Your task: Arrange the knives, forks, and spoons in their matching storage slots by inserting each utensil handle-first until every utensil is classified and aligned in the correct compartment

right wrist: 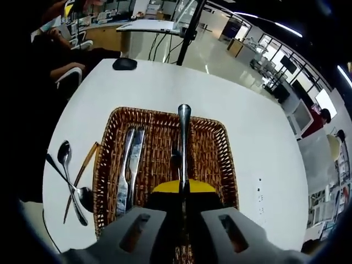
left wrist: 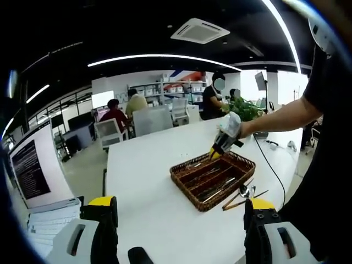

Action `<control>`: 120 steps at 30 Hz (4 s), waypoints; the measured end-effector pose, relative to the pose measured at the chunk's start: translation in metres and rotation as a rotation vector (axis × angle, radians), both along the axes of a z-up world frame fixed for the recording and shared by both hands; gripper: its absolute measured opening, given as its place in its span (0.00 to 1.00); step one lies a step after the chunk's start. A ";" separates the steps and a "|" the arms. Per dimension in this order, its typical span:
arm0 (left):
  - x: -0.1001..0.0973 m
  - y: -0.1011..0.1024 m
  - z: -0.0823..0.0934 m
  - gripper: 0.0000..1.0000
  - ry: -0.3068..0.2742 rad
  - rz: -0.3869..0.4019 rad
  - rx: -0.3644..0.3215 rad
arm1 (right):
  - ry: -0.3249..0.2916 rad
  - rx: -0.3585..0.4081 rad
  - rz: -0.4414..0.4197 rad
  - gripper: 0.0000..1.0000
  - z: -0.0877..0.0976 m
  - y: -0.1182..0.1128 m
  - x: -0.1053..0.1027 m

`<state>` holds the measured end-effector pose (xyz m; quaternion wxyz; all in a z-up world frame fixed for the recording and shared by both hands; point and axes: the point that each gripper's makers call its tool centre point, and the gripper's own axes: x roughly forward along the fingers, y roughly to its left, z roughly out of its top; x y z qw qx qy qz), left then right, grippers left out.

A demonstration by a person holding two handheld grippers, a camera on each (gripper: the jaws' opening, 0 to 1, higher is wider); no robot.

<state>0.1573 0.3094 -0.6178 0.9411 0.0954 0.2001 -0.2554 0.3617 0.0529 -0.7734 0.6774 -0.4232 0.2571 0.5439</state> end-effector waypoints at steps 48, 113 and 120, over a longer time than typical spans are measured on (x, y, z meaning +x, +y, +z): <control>-0.011 0.012 -0.013 1.00 0.063 0.054 0.032 | 0.167 -0.099 0.000 0.00 -0.092 0.002 0.000; 0.034 -0.085 -0.008 1.00 -0.017 -0.109 -0.065 | -0.091 0.556 -0.801 0.99 0.121 -0.187 -0.165; 0.028 -0.085 -0.013 1.00 -0.013 -0.093 -0.032 | -0.072 0.517 -0.785 0.99 0.112 -0.191 -0.174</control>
